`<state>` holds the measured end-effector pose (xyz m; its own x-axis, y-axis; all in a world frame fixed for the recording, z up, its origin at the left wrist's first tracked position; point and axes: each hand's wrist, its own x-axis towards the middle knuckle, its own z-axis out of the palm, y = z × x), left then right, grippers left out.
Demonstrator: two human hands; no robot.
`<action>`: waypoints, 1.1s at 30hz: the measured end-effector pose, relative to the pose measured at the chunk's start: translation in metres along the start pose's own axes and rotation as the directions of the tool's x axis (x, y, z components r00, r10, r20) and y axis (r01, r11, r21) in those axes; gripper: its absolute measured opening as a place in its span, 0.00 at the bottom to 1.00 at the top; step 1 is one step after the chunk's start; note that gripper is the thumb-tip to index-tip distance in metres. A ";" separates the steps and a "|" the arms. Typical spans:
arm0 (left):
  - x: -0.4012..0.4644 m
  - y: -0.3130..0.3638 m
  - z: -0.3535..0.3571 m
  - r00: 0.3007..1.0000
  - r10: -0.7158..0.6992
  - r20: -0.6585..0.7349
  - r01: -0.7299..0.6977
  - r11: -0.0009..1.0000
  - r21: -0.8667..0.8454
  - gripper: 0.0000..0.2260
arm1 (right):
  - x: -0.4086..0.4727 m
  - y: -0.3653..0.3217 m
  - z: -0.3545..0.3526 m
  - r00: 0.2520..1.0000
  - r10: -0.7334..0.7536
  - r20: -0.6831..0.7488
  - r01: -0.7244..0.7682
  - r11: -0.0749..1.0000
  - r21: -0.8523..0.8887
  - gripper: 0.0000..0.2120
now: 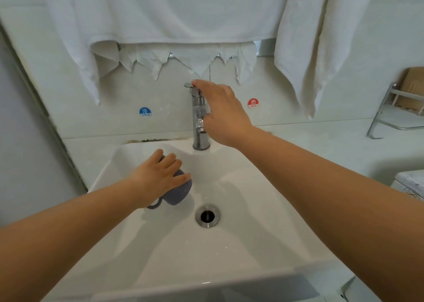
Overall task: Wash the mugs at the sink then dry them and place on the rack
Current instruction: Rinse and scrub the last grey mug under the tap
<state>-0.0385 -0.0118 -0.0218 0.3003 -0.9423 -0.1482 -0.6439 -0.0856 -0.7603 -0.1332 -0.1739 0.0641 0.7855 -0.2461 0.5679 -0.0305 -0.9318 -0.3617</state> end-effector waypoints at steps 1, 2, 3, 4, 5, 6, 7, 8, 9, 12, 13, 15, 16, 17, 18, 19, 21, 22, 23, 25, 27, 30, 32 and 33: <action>-0.001 -0.002 0.002 1.000 0.012 -0.024 -0.012 1.000 0.008 0.39 | -0.004 0.003 0.001 1.000 0.006 0.008 -0.006 1.000 -0.001 0.36; -0.002 -0.005 0.003 0.999 0.025 -0.047 -0.025 1.000 0.008 0.39 | -0.009 0.007 0.003 1.000 0.023 0.013 -0.022 1.000 -0.010 0.38; -0.005 -0.008 0.002 0.997 0.031 -0.071 -0.032 0.999 -0.008 0.38 | -0.014 0.011 0.005 0.998 0.055 0.022 -0.055 0.998 -0.019 0.38; -0.009 -0.011 0.003 0.995 0.032 -0.098 -0.034 0.999 -0.019 0.39 | -0.019 0.017 0.008 0.994 0.098 0.038 -0.097 0.995 -0.029 0.38; -0.011 -0.014 0.003 0.990 0.034 -0.139 -0.036 0.999 -0.013 0.41 | -0.025 0.023 0.012 0.989 0.137 0.059 -0.135 0.990 -0.041 0.37; -0.013 -0.017 0.004 0.984 0.045 -0.175 -0.043 0.999 0.011 0.43 | -0.031 0.029 0.016 0.982 0.168 0.080 -0.165 0.985 -0.054 0.36; -0.013 -0.020 0.007 0.973 0.047 -0.227 -0.043 0.999 0.022 0.46 | -0.037 0.034 0.020 0.976 0.193 0.101 -0.186 0.980 -0.068 0.35; -0.012 -0.023 0.009 0.954 0.032 -0.299 -0.034 0.999 -0.001 0.46 | -0.041 0.039 0.022 0.969 0.211 0.125 -0.202 0.976 -0.082 0.34; -0.012 -0.024 0.010 0.937 0.010 -0.350 -0.025 0.999 -0.040 0.46 | -0.046 0.043 0.024 0.962 0.226 0.152 -0.214 0.972 -0.094 0.34; -0.012 -0.025 0.008 0.906 -0.005 -0.423 -0.026 0.997 -0.067 0.45 | -0.058 0.054 0.026 0.934 0.280 0.221 -0.260 0.958 -0.118 0.32; -0.012 -0.024 0.010 0.900 -0.025 -0.434 -0.018 0.995 -0.095 0.46 | -0.061 0.057 0.026 0.926 0.295 0.236 -0.272 0.954 -0.125 0.31; -0.013 -0.018 0.008 0.935 -0.010 -0.353 -0.039 0.991 -0.131 0.45 | -0.067 0.062 0.024 0.910 0.326 0.257 -0.301 0.944 -0.132 0.30; -0.013 -0.013 0.006 0.962 0.018 -0.273 -0.057 0.989 -0.137 0.44 | -0.071 0.064 0.023 0.900 0.338 0.277 -0.310 0.940 -0.140 0.30; -0.013 -0.007 0.003 0.979 0.028 -0.202 -0.059 0.987 -0.149 0.43 | -0.074 0.066 0.023 0.888 0.347 0.303 -0.316 0.937 -0.148 0.29; -0.011 -0.001 -0.001 0.990 0.008 -0.141 -0.034 0.982 -0.187 0.40 | -0.078 0.069 0.022 0.874 0.359 0.328 -0.328 0.933 -0.147 0.28; -0.008 0.004 -0.008 0.996 -0.035 -0.081 0.012 0.965 -0.260 0.39 | -0.081 0.071 0.021 0.857 0.378 0.351 -0.356 0.926 -0.128 0.26; 0.000 0.016 -0.032 0.987 -0.158 -0.011 0.129 0.842 -0.525 0.37 | -0.086 0.075 0.017 0.819 0.428 0.383 -0.454 0.891 -0.024 0.22; 0.006 0.021 -0.046 0.975 -0.224 0.014 0.173 0.708 -0.685 0.36 | -0.086 0.077 0.014 0.800 0.458 0.389 -0.516 0.855 0.055 0.19; 0.013 0.026 -0.057 0.961 -0.273 0.044 0.189 0.533 -0.825 0.34 | -0.086 0.079 0.009 0.777 0.491 0.393 -0.581 0.800 0.150 0.17; 0.030 0.038 -0.081 0.944 -0.307 0.124 0.172 0.133 -0.976 0.31 | -0.086 0.084 -0.005 0.698 0.563 0.442 -0.711 0.616 0.339 0.15; 0.048 0.052 -0.106 0.931 -0.312 0.191 0.122 -0.228 -0.966 0.30 | -0.089 0.093 -0.023 0.638 0.592 0.492 -0.768 0.450 0.455 0.16; 0.078 0.064 -0.143 0.890 -0.291 0.351 0.082 -0.654 -0.752 0.23 | -0.095 0.114 -0.052 0.642 0.593 0.486 -0.746 0.336 0.576 0.19; 0.095 0.065 -0.167 0.877 -0.296 0.379 0.040 -0.740 -0.672 0.24 | -0.095 0.128 -0.071 0.663 0.580 0.473 -0.712 0.295 0.637 0.22; 0.104 0.065 -0.176 0.877 -0.318 0.361 0.011 -0.738 -0.675 0.26 | -0.093 0.135 -0.081 0.674 0.572 0.468 -0.698 0.283 0.658 0.23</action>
<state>-0.1730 -0.1722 0.0253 0.7221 -0.6819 -0.1170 0.0034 -0.1656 0.9862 -0.2604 -0.2980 0.0223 0.8012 -0.5736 -0.1704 -0.1496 0.0836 -0.9852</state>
